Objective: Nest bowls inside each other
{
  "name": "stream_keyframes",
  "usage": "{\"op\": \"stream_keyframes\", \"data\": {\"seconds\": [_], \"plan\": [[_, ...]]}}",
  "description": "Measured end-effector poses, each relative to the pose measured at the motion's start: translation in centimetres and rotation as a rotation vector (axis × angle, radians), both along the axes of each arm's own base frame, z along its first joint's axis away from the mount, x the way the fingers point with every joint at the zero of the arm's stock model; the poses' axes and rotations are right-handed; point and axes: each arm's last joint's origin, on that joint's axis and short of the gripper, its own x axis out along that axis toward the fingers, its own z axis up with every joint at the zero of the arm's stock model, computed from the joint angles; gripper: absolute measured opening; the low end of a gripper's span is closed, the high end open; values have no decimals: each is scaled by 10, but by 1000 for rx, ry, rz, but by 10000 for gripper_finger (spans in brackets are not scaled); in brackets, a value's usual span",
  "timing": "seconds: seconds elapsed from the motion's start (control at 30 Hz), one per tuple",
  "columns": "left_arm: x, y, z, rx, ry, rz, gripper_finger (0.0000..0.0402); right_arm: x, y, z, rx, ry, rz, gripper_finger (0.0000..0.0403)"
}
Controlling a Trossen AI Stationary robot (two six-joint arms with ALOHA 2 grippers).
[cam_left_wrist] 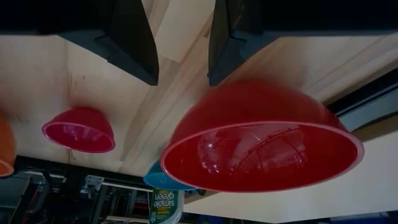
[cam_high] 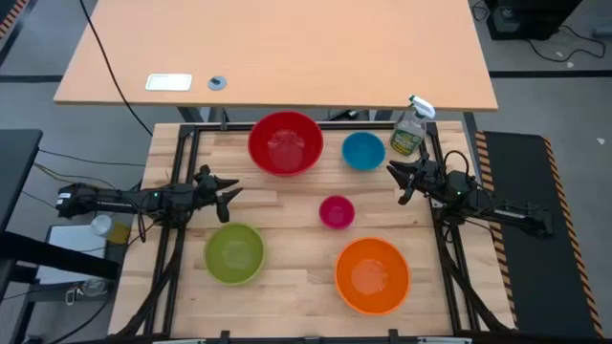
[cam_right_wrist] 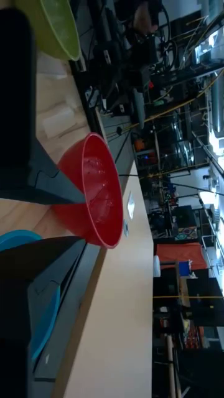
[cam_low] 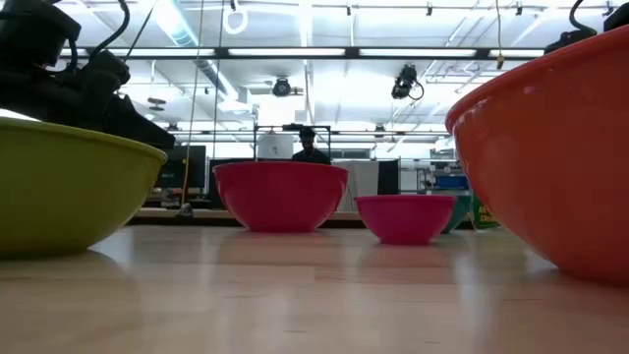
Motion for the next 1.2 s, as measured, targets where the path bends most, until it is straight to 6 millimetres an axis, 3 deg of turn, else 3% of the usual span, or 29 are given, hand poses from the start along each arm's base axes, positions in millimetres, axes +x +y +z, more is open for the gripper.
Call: {"op": "stream_keyframes", "data": {"seconds": [0.9, 1.07, 1.2], "plan": [[0, 0, 0, -4, -3, 1, 142, 0, 0, 0, 0, 0, 0, 103], [2, 1, 11, -228, -249, 59, 142, 0, 0, 0, 0, 0, 0, 103], [3, 7, 24, -227, -423, 229, 142, 0, 0, 0, 0, 0, 0, 103]]}}
